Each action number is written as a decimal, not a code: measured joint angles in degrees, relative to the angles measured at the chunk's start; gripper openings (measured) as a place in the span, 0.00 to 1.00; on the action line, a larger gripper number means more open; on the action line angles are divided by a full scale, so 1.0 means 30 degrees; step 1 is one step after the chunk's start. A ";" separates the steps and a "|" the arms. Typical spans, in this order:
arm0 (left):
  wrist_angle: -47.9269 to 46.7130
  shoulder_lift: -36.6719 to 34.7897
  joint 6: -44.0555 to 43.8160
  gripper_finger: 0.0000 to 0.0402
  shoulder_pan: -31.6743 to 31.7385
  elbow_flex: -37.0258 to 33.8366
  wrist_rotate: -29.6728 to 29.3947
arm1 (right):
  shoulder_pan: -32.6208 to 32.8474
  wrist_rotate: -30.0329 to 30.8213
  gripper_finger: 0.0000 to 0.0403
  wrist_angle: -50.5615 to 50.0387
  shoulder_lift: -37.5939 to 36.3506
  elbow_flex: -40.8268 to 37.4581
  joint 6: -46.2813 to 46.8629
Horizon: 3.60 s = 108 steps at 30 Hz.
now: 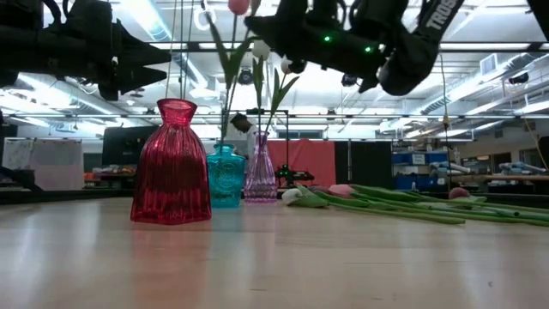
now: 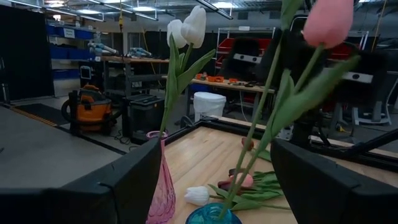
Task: Sort flowers into vase by color
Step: Put the top pink flower into the blue vase, then put the middle red flower into the red vase
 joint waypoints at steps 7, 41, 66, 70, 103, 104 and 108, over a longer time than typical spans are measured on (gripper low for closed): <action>-0.0046 0.0000 0.0000 0.77 0.0000 0.0000 -0.0007 | -0.0290 -0.0082 0.03 -0.1081 0.0407 0.0609 -0.0221; 0.0000 0.0001 0.0000 0.77 0.0000 0.0004 -0.0015 | -0.0682 -0.0493 0.03 -1.1455 0.0418 0.4997 -0.1185; -0.0240 0.0000 0.0000 0.77 0.0000 0.0003 -0.0022 | -0.1514 -0.0398 0.44 -2.2429 -0.1317 0.5542 0.0695; -0.0219 0.0005 0.0000 0.77 0.0000 0.0003 -0.0022 | -0.1387 0.0108 0.44 -2.5022 -0.2358 0.5549 0.0477; -0.0146 0.0000 -0.0138 0.77 0.0000 0.0000 -0.0160 | 0.1404 -0.0994 0.35 -4.2087 -0.6801 0.1039 1.2734; -0.0138 0.0006 -0.0132 0.77 0.0000 0.0000 -0.0160 | 0.1404 -0.0993 0.35 -4.2363 -0.6782 0.1039 1.3118; -0.0031 0.0002 -0.0066 0.77 0.0000 0.0005 -0.0175 | 0.1582 -0.2181 0.35 -4.2437 -0.5779 0.1040 1.3764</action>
